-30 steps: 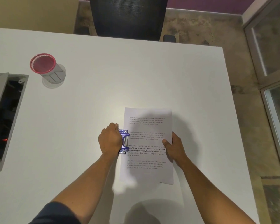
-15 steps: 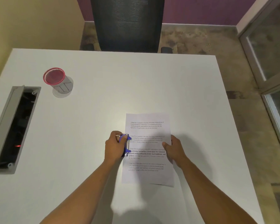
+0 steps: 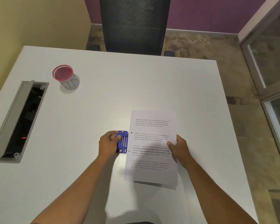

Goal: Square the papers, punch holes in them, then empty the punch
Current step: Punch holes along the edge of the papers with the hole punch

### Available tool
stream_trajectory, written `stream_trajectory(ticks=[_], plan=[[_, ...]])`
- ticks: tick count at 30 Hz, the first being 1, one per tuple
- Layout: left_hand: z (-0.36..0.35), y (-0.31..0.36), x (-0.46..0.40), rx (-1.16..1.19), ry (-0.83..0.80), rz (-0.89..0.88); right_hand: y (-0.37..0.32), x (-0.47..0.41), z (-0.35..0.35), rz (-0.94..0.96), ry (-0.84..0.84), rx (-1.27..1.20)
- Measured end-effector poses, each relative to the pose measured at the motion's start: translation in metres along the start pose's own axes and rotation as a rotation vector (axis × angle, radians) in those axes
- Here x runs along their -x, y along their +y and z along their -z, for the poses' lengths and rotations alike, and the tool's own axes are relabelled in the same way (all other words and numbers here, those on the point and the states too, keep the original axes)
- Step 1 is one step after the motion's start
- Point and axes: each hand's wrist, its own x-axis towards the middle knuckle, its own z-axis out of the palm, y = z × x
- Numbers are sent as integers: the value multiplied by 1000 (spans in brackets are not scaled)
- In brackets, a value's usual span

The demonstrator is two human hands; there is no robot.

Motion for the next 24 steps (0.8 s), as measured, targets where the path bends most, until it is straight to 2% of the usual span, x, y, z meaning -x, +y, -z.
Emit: stream_trajectory(ticks=[7,15,17,20,22,24], plan=[[23,-6,-2,-28,62,23,3,17,4,-19,2,-60],[24,-7,-3,-57,53,54,0,28,5,-32,-6,-100],[24,-3,-1,-172,89,-14,-2,31,6,-30,-14,-112],[21,6,9,-434,225,-233,-4,35,7,-23,-29,-126],[14,16,21,-351,160,-319,-4,39,8,-16,-42,-136],[3,22,33,-240,0,-329,-5,44,9,-8,-50,-144]])
